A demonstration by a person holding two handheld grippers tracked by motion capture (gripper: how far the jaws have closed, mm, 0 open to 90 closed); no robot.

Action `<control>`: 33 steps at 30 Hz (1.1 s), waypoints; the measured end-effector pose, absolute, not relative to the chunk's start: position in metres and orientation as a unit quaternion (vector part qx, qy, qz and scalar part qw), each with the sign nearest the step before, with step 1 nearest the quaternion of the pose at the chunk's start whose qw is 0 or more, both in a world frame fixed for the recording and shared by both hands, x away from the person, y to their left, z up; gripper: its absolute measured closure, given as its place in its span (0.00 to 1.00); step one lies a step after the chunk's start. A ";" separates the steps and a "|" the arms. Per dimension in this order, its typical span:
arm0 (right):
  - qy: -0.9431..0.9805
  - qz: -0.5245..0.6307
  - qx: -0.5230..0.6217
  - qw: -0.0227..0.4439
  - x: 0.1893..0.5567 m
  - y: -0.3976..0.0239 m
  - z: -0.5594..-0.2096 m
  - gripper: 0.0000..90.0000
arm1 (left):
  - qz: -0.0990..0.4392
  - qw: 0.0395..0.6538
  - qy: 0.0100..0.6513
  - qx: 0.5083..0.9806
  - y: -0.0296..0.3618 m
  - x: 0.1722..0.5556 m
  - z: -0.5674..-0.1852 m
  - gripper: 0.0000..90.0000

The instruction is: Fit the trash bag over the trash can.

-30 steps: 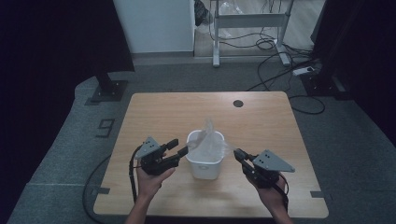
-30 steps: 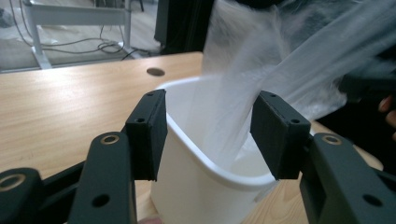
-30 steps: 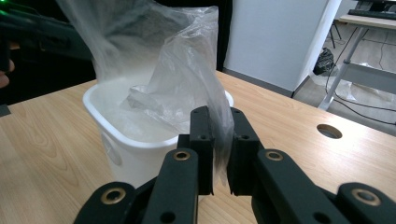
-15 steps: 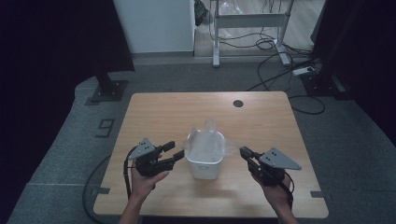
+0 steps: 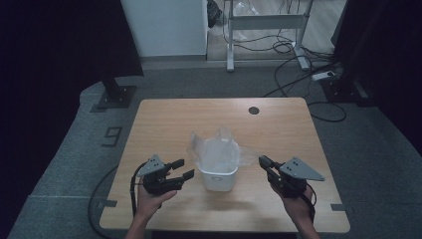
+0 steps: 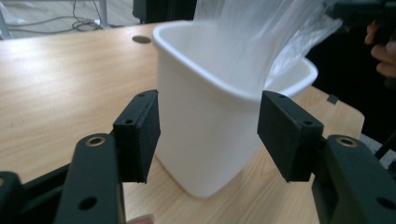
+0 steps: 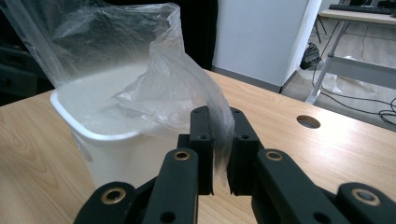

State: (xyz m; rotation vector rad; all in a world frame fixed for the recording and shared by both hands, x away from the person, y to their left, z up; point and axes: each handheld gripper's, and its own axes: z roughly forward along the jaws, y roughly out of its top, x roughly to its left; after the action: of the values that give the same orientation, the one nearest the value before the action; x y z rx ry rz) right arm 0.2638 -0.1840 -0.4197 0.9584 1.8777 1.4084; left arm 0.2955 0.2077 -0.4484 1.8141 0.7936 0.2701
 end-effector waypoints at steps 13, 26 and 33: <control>0.711 0.530 0.352 0.300 0.262 -0.181 -0.419 0.91 | 0.133 0.567 0.361 0.728 0.198 0.337 -0.404 0.43; 0.711 0.531 0.348 0.302 0.261 -0.180 -0.420 0.91 | 0.115 0.571 0.353 0.732 0.154 0.357 -0.361 0.40; 0.713 0.530 0.343 0.306 0.258 -0.178 -0.420 0.90 | 0.102 0.556 0.356 0.744 0.139 0.362 -0.363 0.39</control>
State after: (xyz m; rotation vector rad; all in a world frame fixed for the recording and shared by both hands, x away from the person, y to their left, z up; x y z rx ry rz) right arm 0.2585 -0.1784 -0.4200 0.9068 1.8879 1.4016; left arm 0.3624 0.1395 -0.3632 1.7572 0.8403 0.2417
